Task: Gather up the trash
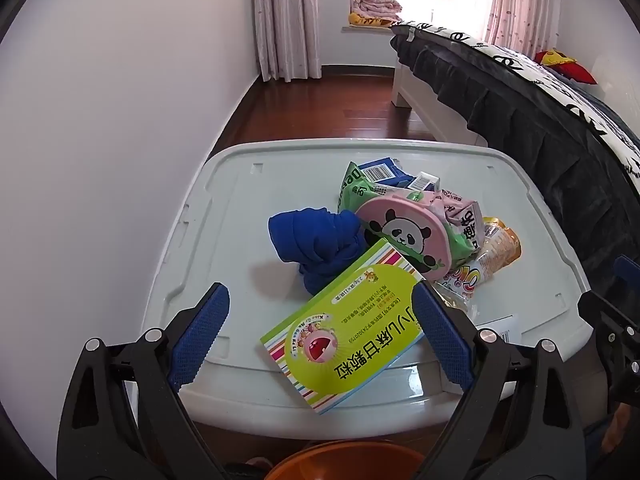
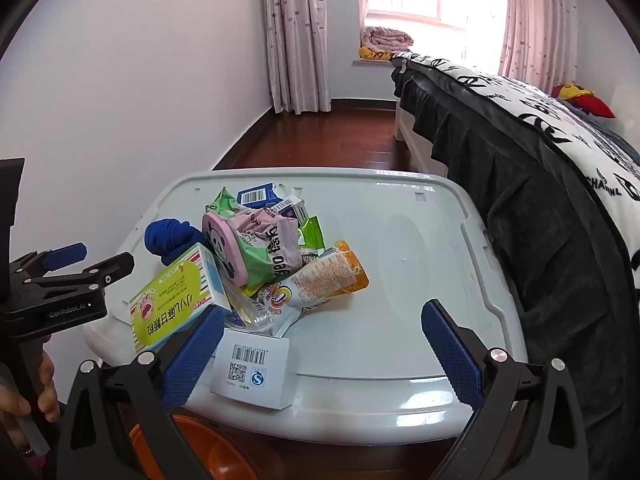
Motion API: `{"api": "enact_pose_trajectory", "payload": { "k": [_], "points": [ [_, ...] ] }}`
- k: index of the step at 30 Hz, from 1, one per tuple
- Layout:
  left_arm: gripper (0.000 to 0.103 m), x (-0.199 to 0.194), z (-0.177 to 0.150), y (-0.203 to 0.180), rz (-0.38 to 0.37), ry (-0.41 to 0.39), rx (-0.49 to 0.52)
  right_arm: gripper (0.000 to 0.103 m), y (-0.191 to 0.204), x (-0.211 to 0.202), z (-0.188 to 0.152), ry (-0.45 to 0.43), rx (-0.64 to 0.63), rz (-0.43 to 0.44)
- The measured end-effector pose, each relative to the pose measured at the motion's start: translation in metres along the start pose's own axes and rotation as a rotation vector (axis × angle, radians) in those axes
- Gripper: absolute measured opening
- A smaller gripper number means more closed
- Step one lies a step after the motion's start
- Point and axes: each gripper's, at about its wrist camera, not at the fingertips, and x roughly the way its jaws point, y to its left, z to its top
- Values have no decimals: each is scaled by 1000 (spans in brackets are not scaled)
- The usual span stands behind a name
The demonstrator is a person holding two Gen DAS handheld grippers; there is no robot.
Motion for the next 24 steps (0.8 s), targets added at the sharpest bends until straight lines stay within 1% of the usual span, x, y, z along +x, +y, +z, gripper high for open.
{"api": "enact_pose_trajectory", "payload": {
  "k": [24],
  "points": [
    [90, -1, -1, 2, 2, 2, -2, 98, 1, 4, -2, 16, -5, 7]
  ]
}}
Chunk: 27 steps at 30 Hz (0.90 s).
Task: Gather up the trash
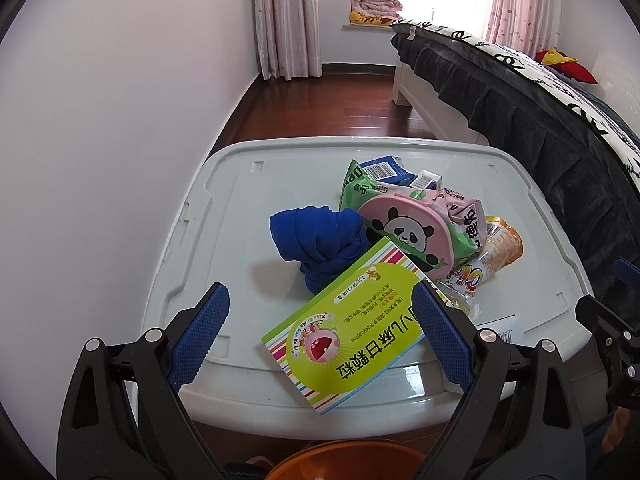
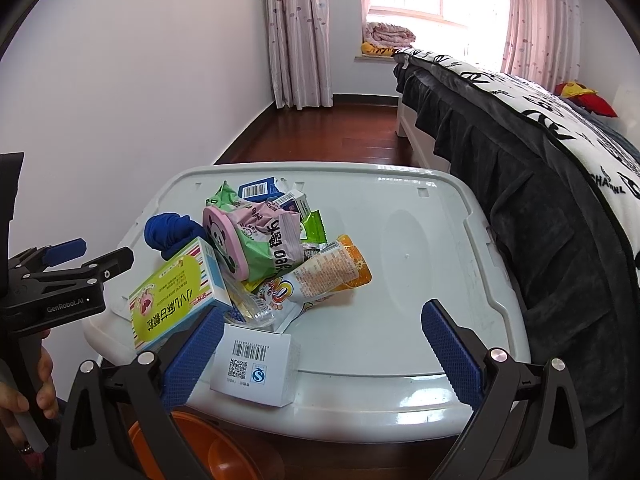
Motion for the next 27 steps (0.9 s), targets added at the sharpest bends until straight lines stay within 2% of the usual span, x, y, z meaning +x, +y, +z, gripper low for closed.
{"api": "enact_pose_trajectory", "payload": {
  "k": [27],
  "points": [
    [90, 4, -1, 0, -6, 13, 7, 98, 0, 3, -2, 11, 2, 8]
  ]
}}
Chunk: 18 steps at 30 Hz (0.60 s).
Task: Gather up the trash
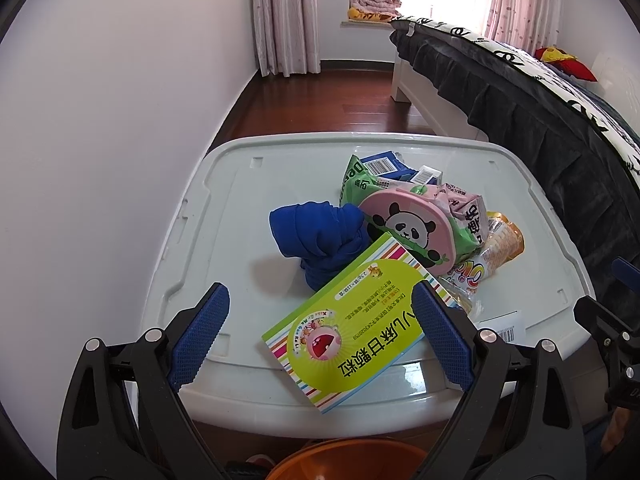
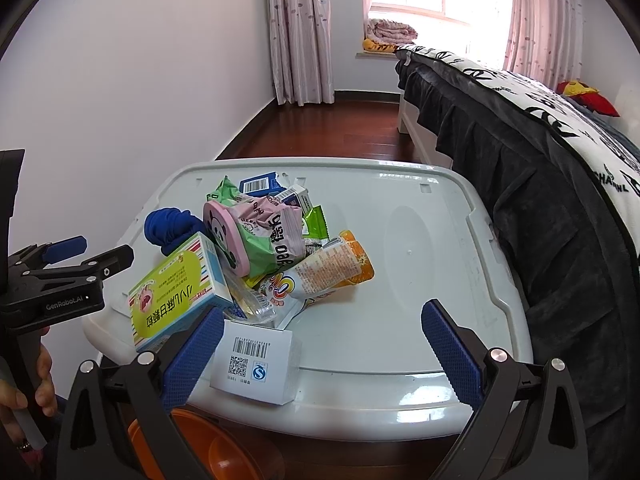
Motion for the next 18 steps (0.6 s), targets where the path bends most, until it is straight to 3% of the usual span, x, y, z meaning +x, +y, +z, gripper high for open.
{"api": "enact_pose_trajectory", "payload": {
  "k": [18],
  "points": [
    [90, 1, 0, 2, 1, 3, -5, 98, 2, 1, 0, 3, -7, 3]
  ]
}}
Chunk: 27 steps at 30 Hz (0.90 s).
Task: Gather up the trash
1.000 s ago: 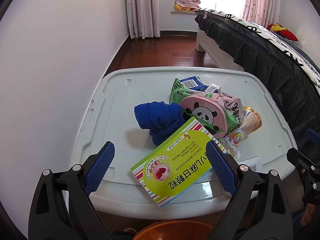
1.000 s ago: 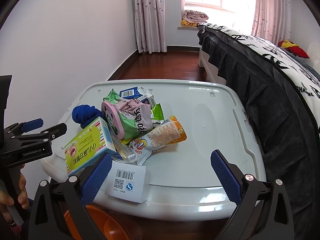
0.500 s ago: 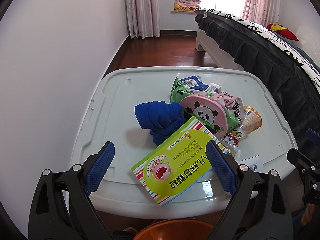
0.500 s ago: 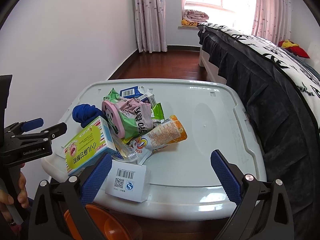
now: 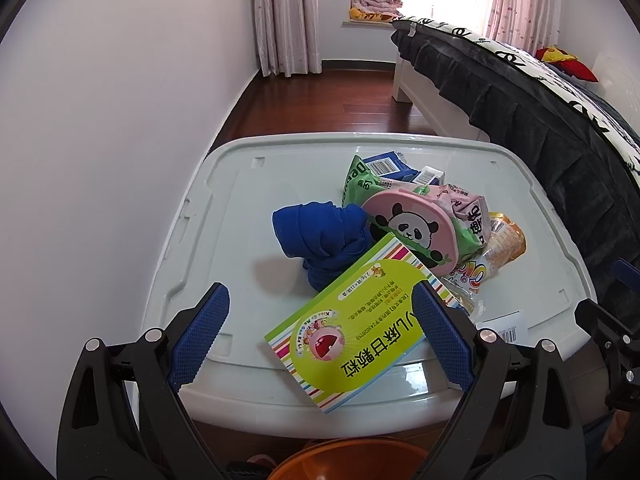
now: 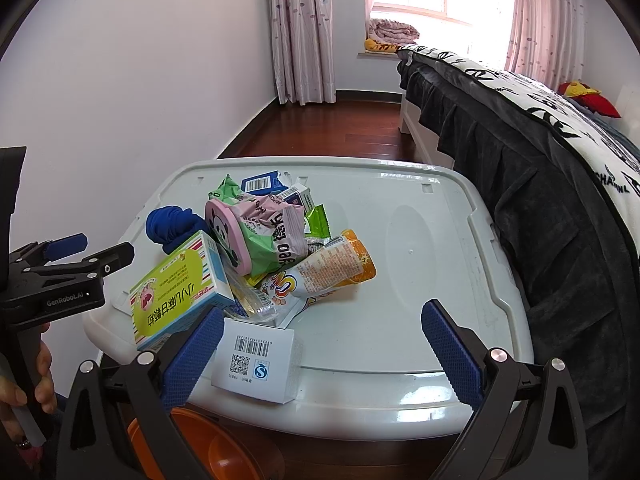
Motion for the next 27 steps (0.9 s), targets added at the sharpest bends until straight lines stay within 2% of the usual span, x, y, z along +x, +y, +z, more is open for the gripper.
{"api": "enact_pose_trajectory", "payload": {
  "k": [15, 23, 27],
  "points": [
    [90, -4, 7, 13, 8, -10, -27, 98, 8, 7, -6, 32, -9, 13],
    [90, -8, 15, 39, 25, -27, -103, 98, 38, 39, -28, 144, -38, 31],
    [90, -9, 15, 41, 22, -30, -102, 98, 53, 59, -35, 193, -56, 2]
  ]
}}
